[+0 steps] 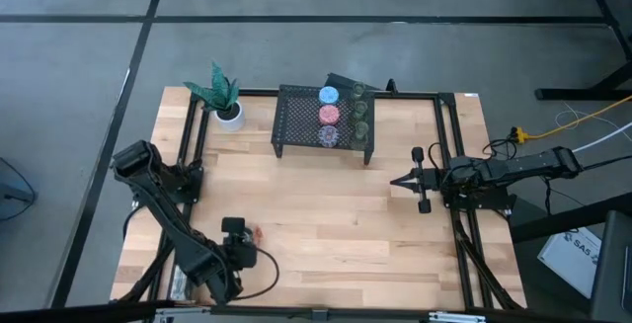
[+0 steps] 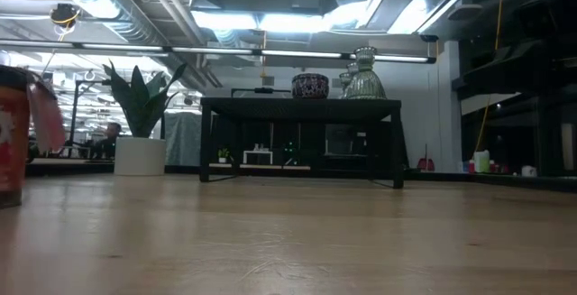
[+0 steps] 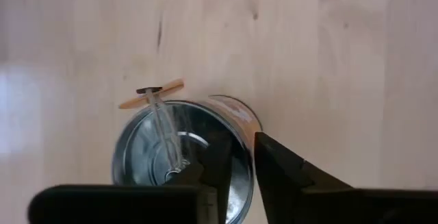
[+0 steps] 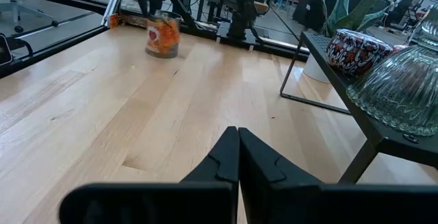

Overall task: Pick & Place candle stick holders
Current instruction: Put the top scented candle can on the shelf

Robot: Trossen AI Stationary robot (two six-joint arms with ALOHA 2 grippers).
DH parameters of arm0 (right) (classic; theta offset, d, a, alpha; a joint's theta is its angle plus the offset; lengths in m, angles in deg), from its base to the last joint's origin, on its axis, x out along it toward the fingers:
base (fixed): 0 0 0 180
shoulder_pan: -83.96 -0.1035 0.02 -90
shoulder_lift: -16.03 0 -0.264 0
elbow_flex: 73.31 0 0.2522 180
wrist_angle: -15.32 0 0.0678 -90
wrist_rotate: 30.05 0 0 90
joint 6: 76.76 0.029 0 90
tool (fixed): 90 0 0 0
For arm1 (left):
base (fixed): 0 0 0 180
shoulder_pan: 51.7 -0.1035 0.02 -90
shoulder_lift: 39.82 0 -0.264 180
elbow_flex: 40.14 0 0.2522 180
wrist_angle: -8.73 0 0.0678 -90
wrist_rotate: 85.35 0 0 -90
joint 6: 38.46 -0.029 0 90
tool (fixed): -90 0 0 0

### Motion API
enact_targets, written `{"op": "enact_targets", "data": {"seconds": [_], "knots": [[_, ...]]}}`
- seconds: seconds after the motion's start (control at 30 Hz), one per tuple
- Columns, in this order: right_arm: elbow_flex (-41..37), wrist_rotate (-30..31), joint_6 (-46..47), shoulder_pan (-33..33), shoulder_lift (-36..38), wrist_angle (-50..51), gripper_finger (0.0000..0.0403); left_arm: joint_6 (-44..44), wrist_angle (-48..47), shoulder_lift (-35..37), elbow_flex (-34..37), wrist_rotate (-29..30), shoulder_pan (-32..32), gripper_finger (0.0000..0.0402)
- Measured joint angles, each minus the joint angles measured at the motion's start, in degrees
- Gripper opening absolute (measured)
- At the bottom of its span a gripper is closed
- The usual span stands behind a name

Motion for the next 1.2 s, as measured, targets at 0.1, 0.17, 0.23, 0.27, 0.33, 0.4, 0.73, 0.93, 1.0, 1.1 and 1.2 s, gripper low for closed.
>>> {"op": "enact_targets", "data": {"seconds": [0.1, 0.17, 0.23, 0.27, 0.33, 0.4, 0.73, 0.93, 1.0, 1.1, 1.2], "knots": [[0.00, -0.01, 0.00, -0.01, 0.00, 0.00, 0.0003, -0.03, -1.57, -0.02, 0.02, -0.63, -1.01, 0.0044], [0.00, 0.00, 0.00, 0.00, 0.01, 0.00, 0.0003, -0.45, -2.02, -0.02, 0.02, -1.10, -1.81, 0.0034], [0.00, 0.00, 0.00, 0.00, 0.00, -0.01, 0.0003, -0.43, -2.52, -0.02, 0.02, -1.06, -2.52, 0.0025], [0.00, 0.01, 0.00, 0.01, -0.01, 0.00, 0.0003, -0.44, -2.71, -0.02, 0.03, -1.08, -2.88, 0.0021], [0.00, 0.01, 0.00, 0.00, -0.01, 0.00, 0.0003, -0.44, -3.03, -0.02, 0.04, -1.08, -3.54, 0.0014], [0.00, 0.01, 0.00, 0.00, 0.02, 0.00, 0.0003, -0.06, -3.60, -0.04, 0.04, -1.08, -4.19, 0.0010], [0.01, 0.01, -0.01, 0.01, -0.01, 0.00, 0.0003, -0.54, -2.95, -0.11, 0.09, -0.84, -10.00, 0.0018], [0.00, -0.01, 0.00, 0.02, -0.01, -0.02, 0.0003, -4.60, -2.56, -0.07, 0.07, -2.69, -13.58, 0.0036], [0.00, 0.01, 0.00, 0.01, 0.00, 0.00, 0.0003, -5.02, -2.49, -0.09, 0.07, -2.71, -14.68, 0.0052], [0.00, 0.00, 0.00, 0.01, -0.01, 0.00, 0.0003, -5.62, -2.45, -0.13, 0.09, -2.56, -15.84, 0.0079], [0.01, -0.01, 0.00, 0.01, 0.01, 0.00, 0.0003, -5.63, -2.34, -0.15, 0.10, -2.62, -16.75, 0.0101]]}}
